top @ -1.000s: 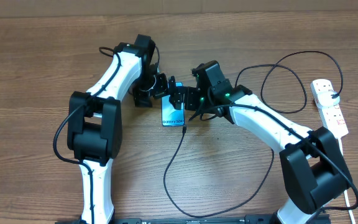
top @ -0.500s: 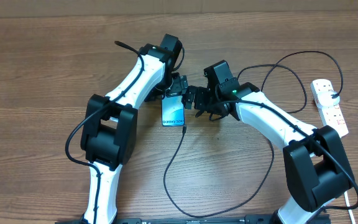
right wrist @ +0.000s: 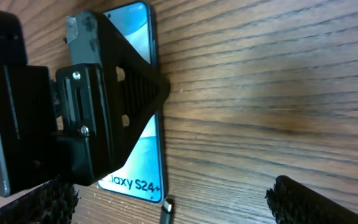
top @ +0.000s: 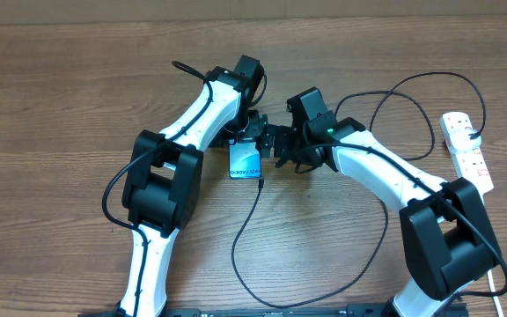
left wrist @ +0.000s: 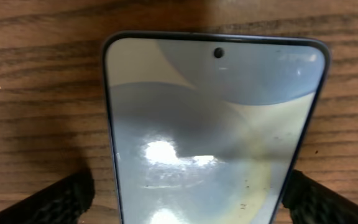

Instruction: Plug charger to phone and switch on socket

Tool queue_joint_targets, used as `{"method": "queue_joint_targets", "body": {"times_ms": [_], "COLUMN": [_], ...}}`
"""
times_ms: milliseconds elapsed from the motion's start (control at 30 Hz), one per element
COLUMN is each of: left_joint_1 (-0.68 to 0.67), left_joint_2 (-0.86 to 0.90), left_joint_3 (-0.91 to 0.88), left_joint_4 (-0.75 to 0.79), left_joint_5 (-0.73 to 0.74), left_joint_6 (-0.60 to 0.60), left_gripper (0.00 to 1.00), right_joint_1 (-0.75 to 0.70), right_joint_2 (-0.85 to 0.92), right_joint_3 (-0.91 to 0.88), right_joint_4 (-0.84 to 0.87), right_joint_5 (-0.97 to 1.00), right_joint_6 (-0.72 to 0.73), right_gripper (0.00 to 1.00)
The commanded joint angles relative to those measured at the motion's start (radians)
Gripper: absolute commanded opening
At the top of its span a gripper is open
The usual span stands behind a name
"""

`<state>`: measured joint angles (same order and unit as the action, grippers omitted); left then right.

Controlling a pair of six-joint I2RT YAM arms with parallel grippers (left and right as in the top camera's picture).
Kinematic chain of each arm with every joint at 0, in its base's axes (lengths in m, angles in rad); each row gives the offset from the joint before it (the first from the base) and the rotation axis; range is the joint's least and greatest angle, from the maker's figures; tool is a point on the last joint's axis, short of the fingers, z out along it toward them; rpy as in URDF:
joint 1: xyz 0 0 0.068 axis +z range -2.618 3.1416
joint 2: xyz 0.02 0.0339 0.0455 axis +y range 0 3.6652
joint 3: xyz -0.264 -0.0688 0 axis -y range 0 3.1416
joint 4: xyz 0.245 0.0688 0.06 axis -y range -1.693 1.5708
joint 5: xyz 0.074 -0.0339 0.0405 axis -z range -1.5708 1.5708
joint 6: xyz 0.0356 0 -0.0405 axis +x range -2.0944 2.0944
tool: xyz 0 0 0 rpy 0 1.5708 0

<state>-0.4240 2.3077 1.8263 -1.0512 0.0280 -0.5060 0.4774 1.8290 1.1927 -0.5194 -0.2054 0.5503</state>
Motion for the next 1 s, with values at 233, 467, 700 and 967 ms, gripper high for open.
{"method": "queue_joint_targets", "body": {"times_ms": [233, 467, 700, 967], "left_joint_1": [-0.022, -0.014, 0.018, 0.064], "left_joint_2": [0.042, 0.042, 0.042, 0.042], "left_joint_3": [0.002, 0.002, 0.002, 0.002], "left_joint_4": [-0.034, -0.068, -0.077, -0.086], "left_joint_5": [0.069, 0.169, 0.297, 0.544], "left_joint_6": [0.095, 0.095, 0.165, 0.293], "left_gripper": [0.84, 0.8, 0.76, 0.77], "right_joint_1": [0.027, 0.027, 0.026, 0.024], "right_joint_2": [0.05, 0.076, 0.159, 0.244], "right_joint_3": [0.004, -0.01, -0.013, -0.013], "right_joint_4": [0.023, 0.05, 0.125, 0.258], "right_joint_5": [-0.039, -0.127, -0.241, -0.344], "right_joint_6": [0.027, 0.026, 0.026, 0.026], "right_gripper": [1.0, 1.0, 1.0, 1.0]}}
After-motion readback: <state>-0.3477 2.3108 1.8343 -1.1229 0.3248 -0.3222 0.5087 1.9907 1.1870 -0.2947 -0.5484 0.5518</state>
